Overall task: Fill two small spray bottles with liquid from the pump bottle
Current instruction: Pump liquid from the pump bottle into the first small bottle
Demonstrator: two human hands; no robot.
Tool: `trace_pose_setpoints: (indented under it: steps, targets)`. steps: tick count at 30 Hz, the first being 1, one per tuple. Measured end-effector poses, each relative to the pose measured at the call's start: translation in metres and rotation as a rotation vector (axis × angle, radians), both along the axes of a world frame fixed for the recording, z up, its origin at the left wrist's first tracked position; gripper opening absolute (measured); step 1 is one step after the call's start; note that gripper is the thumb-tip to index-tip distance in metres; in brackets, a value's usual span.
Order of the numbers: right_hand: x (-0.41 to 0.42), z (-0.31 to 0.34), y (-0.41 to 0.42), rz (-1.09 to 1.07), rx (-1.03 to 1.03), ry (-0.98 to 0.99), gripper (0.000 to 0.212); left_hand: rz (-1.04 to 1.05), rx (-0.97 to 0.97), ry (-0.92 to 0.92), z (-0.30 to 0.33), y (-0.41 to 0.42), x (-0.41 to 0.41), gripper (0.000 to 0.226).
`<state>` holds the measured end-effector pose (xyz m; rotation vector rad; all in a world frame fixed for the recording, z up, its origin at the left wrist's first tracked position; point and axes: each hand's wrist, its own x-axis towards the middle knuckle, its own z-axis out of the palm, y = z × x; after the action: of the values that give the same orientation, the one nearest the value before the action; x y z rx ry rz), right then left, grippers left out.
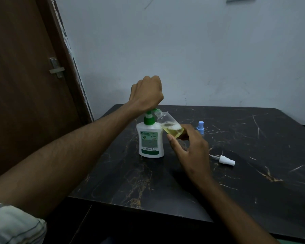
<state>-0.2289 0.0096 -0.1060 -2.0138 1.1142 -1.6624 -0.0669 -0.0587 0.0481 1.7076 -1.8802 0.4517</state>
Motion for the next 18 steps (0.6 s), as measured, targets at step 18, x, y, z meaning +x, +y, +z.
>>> trace_pose_setpoints:
  steps: [18]
  targets:
    - [-0.0005,-0.0018,-0.0023,-0.004,0.013,0.009,0.033,-0.010,-0.025,0.027,-0.0062,-0.0013,-0.0006,0.018]
